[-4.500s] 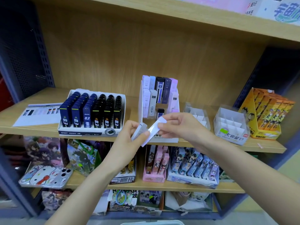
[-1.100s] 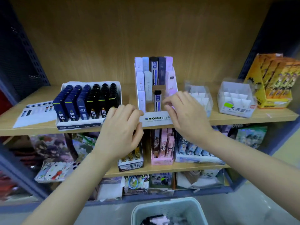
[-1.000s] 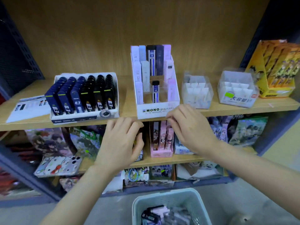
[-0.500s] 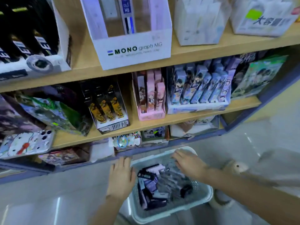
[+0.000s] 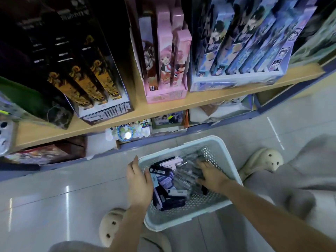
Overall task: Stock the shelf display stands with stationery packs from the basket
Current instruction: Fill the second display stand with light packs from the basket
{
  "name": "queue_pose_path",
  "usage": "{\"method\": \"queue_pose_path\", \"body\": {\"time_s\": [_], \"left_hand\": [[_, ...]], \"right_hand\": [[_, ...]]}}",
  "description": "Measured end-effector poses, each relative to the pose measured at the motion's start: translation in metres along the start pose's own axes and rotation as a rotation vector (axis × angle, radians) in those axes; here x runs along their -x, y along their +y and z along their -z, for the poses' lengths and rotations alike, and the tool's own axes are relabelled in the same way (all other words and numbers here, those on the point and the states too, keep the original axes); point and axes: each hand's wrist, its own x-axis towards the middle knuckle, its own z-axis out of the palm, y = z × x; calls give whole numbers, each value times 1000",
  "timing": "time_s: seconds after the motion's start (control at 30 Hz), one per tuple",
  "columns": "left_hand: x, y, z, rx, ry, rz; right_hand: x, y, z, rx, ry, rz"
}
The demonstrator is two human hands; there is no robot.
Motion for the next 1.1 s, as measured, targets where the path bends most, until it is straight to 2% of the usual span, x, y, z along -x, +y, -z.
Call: {"method": "queue_pose_path", "body": {"time_s": [0.1,0.4,0.53,0.6,0.67,0.77,0.9,0.93,1.0,1.1], "left_hand": [[-1,0,-5,-13,43,-11],[2,-2,-8,19,99,-44],[12,2,-11,-62,205,-307],[18,7,-17,-52,143,-402],[24,11,-28,0,56,-395],[33,24,-48,176,-54,-161],[34,44,-62,614,-398,493],[33,43,-66,693,-472,566],[34,40,-73,793,-549,576],[34,42,-73,919,-505,619]], "right_hand": [[-8,-2,0,67,20,11],[-28,-16,-4,166,-72,-73],[-23,-14,-7,146,-121,-111],[-20,-10,-7,114,-115,-113],[-15,-7,-7,65,-84,-105],[-5,-7,-4,-36,-16,-78],[10,-17,1,-239,48,24],[15,-22,2,-290,56,57],[23,-36,2,-347,63,128],[34,-63,-2,-434,61,216]]}}
